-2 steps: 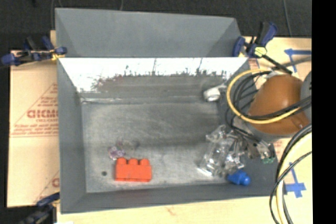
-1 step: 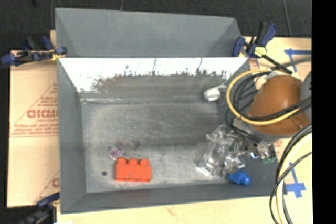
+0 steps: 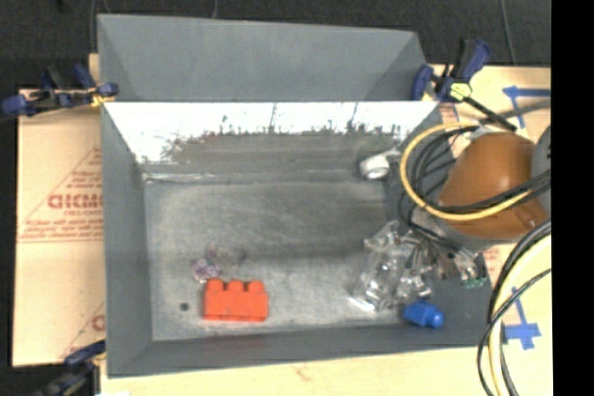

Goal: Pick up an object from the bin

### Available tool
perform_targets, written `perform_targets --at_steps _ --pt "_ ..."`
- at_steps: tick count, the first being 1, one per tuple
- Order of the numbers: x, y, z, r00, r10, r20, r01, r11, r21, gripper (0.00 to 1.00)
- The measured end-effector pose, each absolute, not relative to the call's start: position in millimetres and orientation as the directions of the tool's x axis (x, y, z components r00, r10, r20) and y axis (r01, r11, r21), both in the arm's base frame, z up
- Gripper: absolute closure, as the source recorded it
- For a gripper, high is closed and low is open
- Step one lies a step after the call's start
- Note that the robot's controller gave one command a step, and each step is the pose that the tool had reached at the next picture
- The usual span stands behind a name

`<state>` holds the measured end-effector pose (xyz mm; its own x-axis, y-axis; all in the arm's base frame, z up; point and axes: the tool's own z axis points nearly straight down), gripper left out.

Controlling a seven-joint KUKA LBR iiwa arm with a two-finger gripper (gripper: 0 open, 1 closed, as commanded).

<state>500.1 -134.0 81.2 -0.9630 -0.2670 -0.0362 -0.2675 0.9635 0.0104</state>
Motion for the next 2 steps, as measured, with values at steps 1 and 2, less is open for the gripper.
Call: perform_targets --at_steps 1,2 --pt "502.5 -131.3 91.9 -0.962 -0.274 -0.009 -0.274 0.962 0.001 1.00" --pt "503.5 -131.8 110.9 -0.961 -0.276 -0.004 -0.276 0.961 -0.001 1.00"
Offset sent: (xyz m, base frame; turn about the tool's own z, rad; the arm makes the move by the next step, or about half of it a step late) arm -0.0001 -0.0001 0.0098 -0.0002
